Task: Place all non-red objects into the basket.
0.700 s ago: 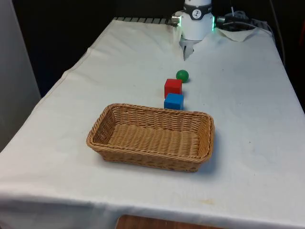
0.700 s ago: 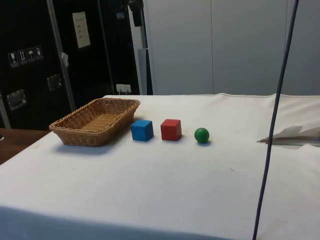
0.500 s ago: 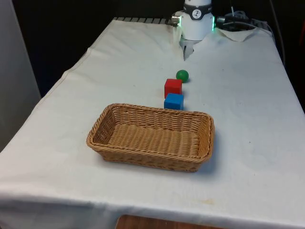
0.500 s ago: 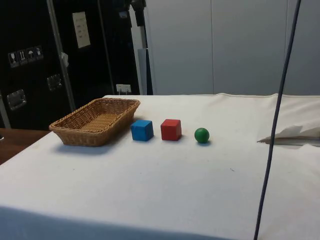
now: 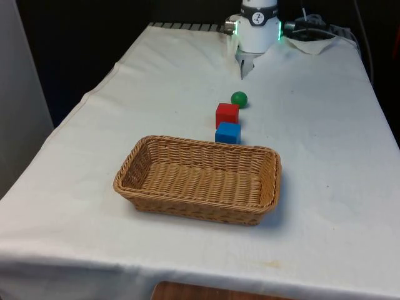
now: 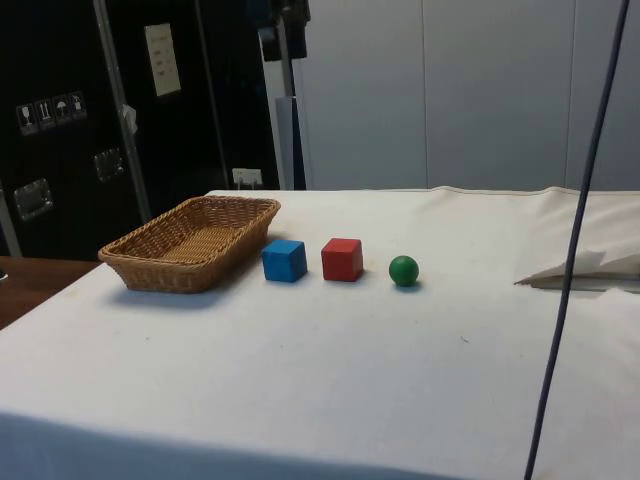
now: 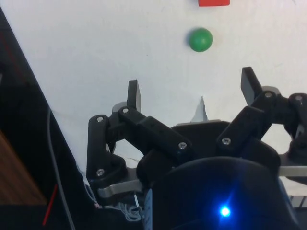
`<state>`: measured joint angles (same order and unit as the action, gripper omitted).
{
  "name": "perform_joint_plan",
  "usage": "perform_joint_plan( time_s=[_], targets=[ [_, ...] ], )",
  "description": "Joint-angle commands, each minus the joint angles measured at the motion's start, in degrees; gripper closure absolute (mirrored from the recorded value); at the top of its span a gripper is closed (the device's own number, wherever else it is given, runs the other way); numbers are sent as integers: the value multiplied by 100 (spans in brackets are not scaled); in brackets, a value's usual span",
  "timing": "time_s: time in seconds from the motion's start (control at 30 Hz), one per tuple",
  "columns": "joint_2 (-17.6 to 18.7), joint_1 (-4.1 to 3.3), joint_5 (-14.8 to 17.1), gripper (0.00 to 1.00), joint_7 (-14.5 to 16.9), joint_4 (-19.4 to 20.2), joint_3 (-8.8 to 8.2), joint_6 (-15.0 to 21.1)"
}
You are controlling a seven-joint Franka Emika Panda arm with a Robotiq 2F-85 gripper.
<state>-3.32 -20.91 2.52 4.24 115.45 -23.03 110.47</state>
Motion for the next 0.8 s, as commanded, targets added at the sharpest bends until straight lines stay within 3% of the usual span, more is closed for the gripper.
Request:
perform_joint_plan(
  time_s=[0.0, 0.77],
  targets=[
    [-34, 6, -29, 0, 0, 80, 0, 120],
    [206, 34, -74, 0, 11, 705, -11, 1117]
  ],
)
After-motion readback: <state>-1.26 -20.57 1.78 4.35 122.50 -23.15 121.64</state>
